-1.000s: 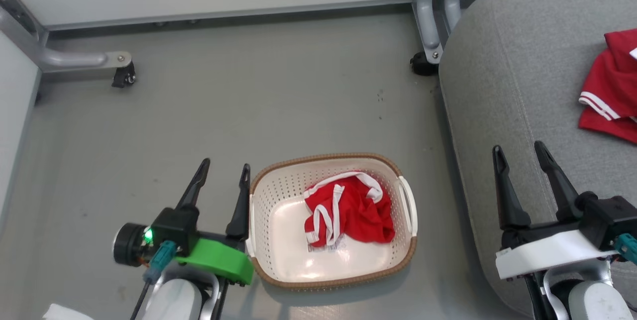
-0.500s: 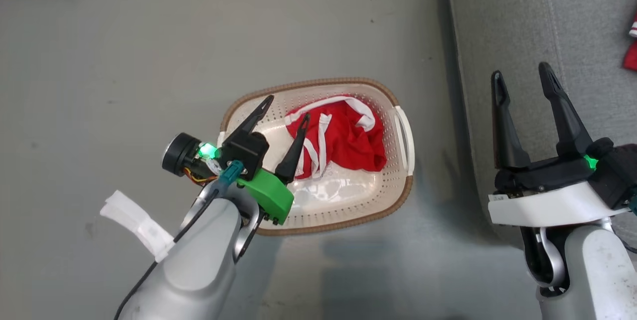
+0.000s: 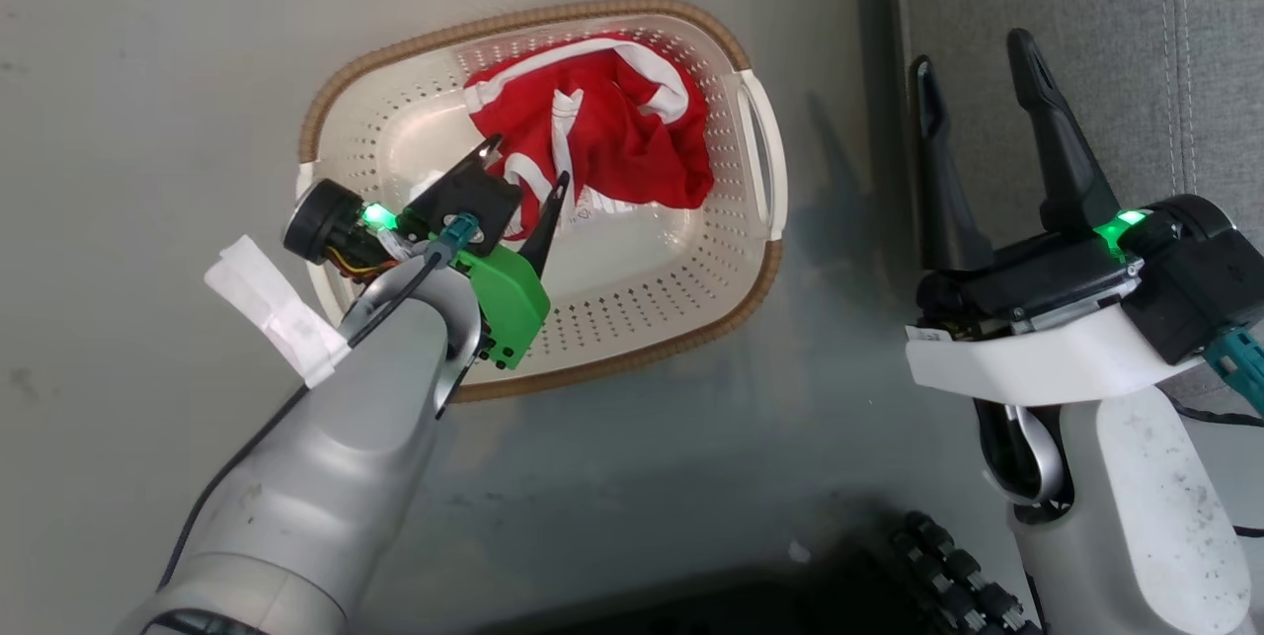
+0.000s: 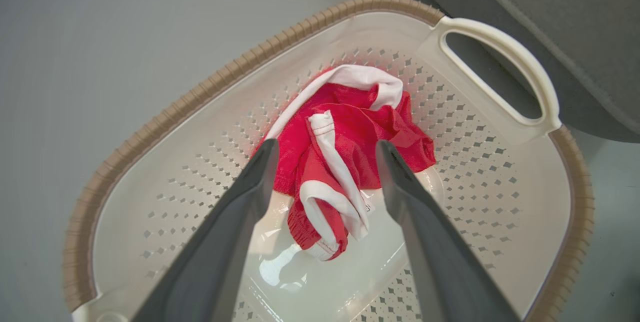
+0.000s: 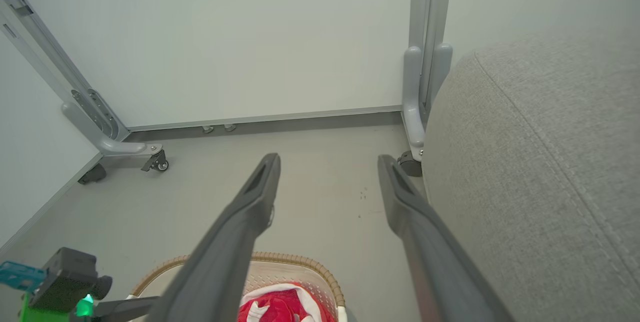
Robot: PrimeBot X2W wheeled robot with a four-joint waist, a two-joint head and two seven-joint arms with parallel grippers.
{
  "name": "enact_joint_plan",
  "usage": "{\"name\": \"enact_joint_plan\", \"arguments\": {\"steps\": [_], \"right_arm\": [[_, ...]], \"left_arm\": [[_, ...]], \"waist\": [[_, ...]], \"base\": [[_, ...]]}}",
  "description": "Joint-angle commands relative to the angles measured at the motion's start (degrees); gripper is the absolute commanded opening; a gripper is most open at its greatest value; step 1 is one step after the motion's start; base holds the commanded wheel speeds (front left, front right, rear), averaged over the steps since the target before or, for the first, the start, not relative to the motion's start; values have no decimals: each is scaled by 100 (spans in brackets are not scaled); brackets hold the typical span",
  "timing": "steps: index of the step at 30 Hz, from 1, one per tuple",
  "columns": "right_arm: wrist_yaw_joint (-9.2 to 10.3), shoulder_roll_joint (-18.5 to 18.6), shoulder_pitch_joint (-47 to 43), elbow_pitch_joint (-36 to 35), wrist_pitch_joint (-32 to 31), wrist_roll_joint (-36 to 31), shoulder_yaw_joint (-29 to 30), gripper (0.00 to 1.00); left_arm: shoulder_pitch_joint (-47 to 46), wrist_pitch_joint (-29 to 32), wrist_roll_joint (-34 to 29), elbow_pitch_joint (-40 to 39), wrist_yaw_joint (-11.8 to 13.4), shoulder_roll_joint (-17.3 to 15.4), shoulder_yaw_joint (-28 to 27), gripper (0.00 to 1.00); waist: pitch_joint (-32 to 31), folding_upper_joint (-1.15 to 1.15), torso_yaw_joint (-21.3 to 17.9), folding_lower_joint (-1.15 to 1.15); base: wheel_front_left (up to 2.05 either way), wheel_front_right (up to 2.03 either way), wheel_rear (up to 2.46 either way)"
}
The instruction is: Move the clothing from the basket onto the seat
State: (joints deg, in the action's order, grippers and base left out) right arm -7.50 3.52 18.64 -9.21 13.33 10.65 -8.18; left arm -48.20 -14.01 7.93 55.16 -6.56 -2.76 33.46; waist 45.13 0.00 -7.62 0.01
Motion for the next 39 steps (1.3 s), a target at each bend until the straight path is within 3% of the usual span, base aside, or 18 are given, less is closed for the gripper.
{"name": "enact_joint_plan", "arguments": {"steps": [1,12,22,23,24,39], "right_arm": [[2,-29,141,60,61,60,-51,100],[3,-60,453,442,195,294,-355,100],[3,-64,567,373,193,549,-480,100],[3,-64,578,377,193,557,-488,100],[2,-63,595,386,193,573,-502,100],[3,-61,550,615,190,497,-512,100]], "left_arm": [[-232,22,-2,153,23,-68,-14,100],[-920,248,107,1261,194,-373,-129,100],[-1234,500,365,1661,398,-537,-324,100],[-1264,512,378,1671,391,-545,-323,84],[-1301,491,384,1674,369,-555,-316,0],[-1027,229,561,1787,248,-340,-255,0]], "waist": [[758,0,-577,-1],[1272,0,-1010,-1],[1491,0,-1148,-1],[1499,0,-1154,-1],[1508,0,-1160,-1],[1002,0,-914,-1]], "base": [[0,0,0],[0,0,0],[0,0,0],[0,0,0],[0,0,0],[0,0,0]]}}
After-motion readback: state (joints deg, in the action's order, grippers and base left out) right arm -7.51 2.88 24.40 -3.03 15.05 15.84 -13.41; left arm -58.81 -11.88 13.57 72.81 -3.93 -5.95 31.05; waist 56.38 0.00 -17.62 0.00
